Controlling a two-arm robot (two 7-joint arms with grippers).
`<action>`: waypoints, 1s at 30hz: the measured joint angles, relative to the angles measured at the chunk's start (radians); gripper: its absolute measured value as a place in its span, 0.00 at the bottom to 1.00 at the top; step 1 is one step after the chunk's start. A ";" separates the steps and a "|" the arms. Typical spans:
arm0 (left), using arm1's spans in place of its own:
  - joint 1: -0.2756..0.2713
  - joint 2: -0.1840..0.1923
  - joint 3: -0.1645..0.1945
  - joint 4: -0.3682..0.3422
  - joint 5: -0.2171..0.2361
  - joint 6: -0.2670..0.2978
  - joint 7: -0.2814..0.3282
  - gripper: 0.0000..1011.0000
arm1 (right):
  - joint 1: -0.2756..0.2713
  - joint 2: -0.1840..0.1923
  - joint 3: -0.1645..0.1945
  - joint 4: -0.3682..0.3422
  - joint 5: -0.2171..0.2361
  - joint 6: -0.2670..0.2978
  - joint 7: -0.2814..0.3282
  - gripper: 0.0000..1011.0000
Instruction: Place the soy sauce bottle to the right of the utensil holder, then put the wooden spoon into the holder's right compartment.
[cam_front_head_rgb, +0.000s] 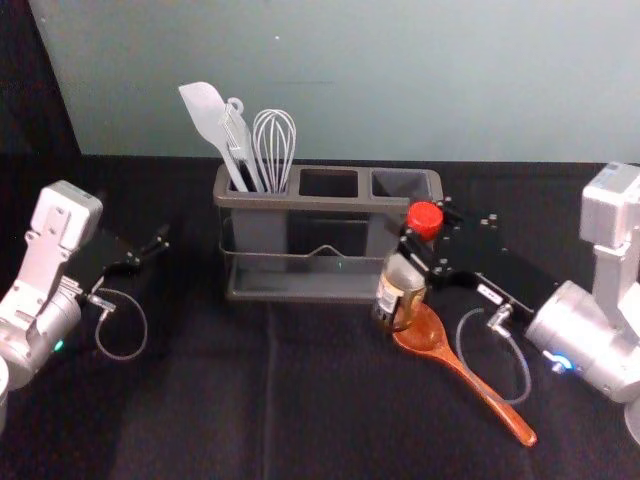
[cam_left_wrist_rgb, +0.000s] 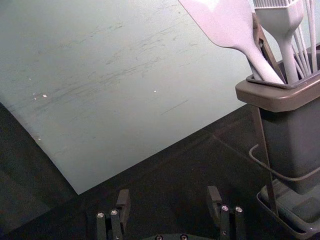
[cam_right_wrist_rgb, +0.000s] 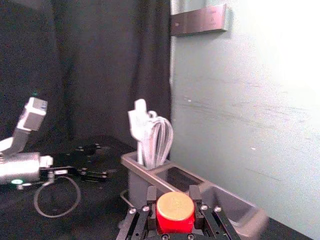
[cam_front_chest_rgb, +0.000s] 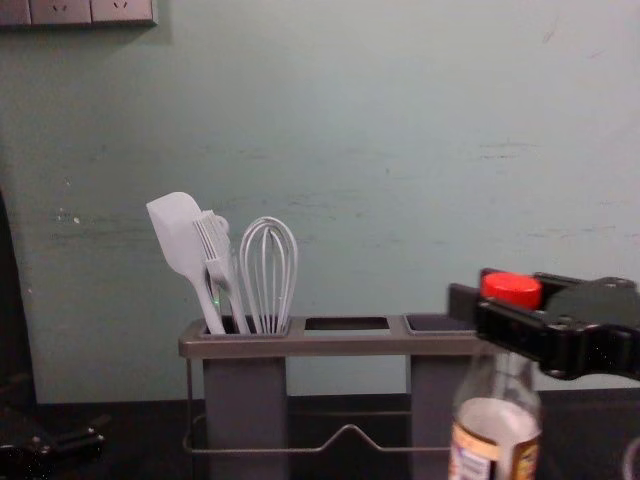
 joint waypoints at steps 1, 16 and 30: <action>0.000 0.000 0.000 0.000 0.000 0.000 0.000 0.99 | -0.007 0.006 0.012 -0.001 0.002 -0.003 -0.006 0.39; 0.000 0.000 0.000 0.000 0.000 0.000 0.000 0.99 | -0.064 0.040 0.128 0.009 0.013 -0.018 -0.035 0.39; 0.000 0.000 0.000 0.000 0.000 0.000 0.000 0.99 | -0.032 -0.008 0.160 0.104 -0.022 -0.054 -0.054 0.39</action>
